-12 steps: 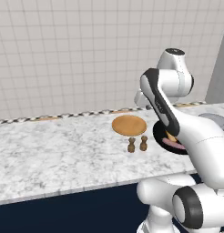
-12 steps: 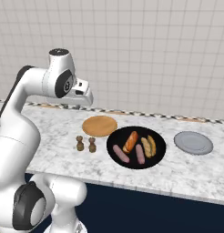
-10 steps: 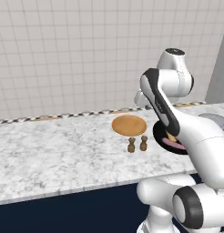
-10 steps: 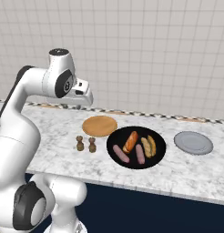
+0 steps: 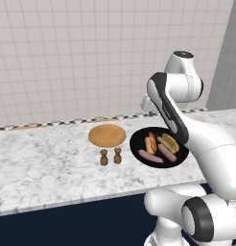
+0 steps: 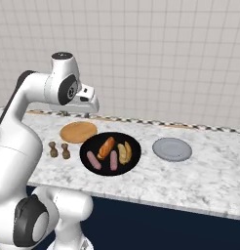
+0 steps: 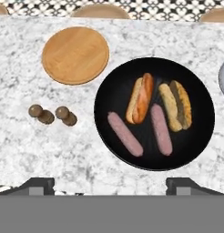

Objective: Place one bun and one sausage from the bowl on each plate.

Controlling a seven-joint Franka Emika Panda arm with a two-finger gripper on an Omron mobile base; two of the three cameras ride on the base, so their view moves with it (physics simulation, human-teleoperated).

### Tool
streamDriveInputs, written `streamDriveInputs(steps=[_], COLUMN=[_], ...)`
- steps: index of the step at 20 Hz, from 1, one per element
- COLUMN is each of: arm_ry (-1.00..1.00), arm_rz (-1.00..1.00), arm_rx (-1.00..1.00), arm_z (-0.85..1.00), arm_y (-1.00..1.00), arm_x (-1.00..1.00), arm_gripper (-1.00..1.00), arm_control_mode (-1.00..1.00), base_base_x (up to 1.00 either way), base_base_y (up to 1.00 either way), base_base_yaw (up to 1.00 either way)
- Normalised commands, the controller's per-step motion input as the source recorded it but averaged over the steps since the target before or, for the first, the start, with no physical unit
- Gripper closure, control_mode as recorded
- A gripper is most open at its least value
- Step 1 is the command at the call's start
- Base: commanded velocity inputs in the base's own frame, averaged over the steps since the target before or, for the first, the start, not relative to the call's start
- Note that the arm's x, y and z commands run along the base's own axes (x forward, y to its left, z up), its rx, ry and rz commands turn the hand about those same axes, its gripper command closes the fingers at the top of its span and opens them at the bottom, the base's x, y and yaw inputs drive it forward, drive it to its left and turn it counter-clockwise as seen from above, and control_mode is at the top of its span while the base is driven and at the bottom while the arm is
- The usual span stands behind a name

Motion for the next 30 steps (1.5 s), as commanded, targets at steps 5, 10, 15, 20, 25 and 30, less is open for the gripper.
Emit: streamDriveInputs(steps=[5, 10, 15, 20, 25, 30], arm_ry=[0.00, 0.00, 0.00, 0.00, 0.02, 0.04], arm_rz=[0.00, 0.00, 0.00, 0.00, 0.00, 0.00], arm_rx=[0.00, 0.00, 0.00, 0.00, 0.00, -0.01], arm_z=[0.00, 0.00, 0.00, 0.00, -0.36, -0.89], arm_y=[0.00, 0.00, 0.00, 0.00, 0.03, 0.45], arm_x=[0.00, 0.00, 0.00, 0.17, 0.62, 0.31], arm_gripper=[-1.00, -1.00, -1.00, -1.00, -1.00, -1.00], arm_control_mode=[1.00, 1.00, 1.00, -1.00, -1.00, -1.00], base_base_x=[0.04, 0.52, 0.86, 0.35, 0.00, 0.00], base_base_y=[-0.66, -0.06, 0.00, 0.00, 0.00, 0.00], base_base_yaw=[-0.01, 0.00, 0.00, 0.00, 0.00, 0.00])
